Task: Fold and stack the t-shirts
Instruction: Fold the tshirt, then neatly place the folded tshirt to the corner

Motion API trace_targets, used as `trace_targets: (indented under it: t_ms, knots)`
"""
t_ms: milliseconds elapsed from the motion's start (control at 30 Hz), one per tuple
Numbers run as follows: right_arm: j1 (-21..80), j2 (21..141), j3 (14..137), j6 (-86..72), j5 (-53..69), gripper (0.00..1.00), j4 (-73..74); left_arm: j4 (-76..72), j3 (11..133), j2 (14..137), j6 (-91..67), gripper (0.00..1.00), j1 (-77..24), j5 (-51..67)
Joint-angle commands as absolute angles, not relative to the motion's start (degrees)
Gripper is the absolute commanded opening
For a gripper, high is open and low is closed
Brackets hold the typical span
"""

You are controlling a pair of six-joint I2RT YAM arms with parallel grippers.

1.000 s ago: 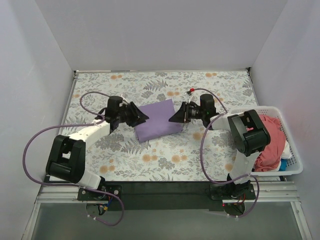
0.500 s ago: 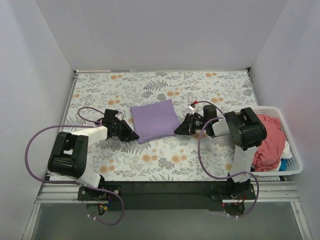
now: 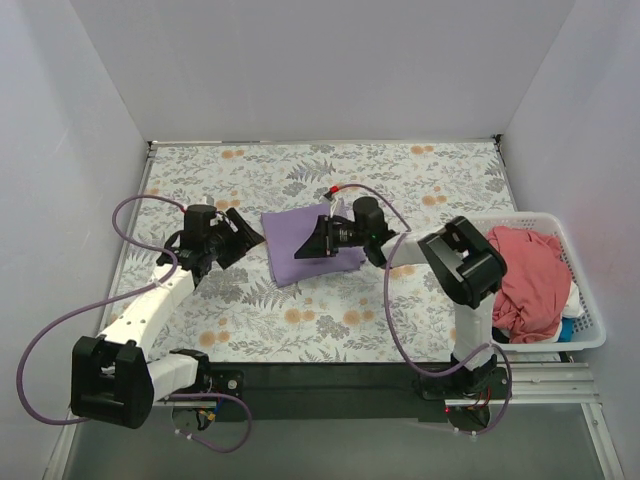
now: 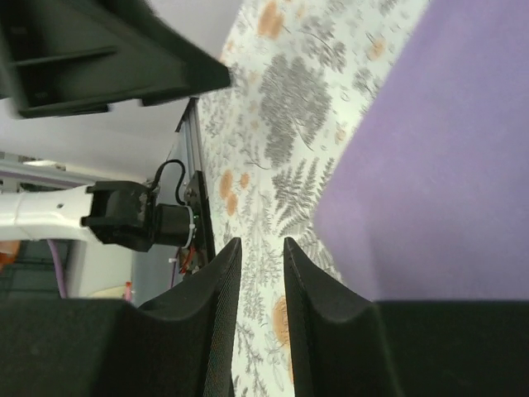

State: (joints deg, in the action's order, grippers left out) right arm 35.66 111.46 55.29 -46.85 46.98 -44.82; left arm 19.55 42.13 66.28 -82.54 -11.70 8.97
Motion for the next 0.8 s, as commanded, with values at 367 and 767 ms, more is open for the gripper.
trace_targets:
  t_ms: [367, 767]
  knots:
    - [35.8, 116.3, 54.6, -51.8, 42.7, 0.35, -50.2, 21.6, 37.4, 64.2, -81.8, 0.77, -11.4, 7.3]
    - [31.1, 96.4, 58.2, -17.5, 18.7, 0.70, -1.7, 22.9, 41.7, 65.2, -77.1, 0.84, -11.5, 2.0]
